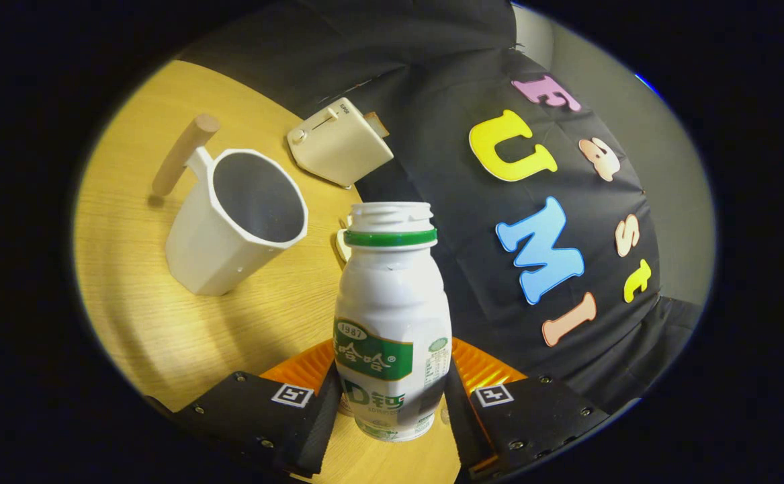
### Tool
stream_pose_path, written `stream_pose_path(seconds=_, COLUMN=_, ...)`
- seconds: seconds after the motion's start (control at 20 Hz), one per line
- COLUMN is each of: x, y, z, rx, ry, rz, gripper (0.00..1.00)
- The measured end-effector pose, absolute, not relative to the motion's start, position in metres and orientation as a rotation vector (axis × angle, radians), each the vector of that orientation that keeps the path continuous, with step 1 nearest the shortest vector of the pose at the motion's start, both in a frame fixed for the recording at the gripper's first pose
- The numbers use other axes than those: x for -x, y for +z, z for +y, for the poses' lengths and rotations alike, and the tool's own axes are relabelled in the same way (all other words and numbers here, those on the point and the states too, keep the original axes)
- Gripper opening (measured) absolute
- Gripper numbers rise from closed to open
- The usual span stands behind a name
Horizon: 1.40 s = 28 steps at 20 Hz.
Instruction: Take the bottle from table, then pour the juice into the cup, finally place the bottle on the coaster
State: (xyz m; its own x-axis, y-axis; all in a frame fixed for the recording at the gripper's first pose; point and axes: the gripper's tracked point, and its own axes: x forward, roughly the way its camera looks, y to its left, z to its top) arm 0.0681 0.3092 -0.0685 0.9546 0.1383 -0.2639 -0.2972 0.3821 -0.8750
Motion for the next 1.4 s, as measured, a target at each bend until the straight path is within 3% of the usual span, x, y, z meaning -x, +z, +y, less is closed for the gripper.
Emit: stream_pose_path(seconds=1.4, x=-0.080, y=-0.046, z=0.324, rx=1.479, ry=0.235, rz=0.054, gripper=0.72)
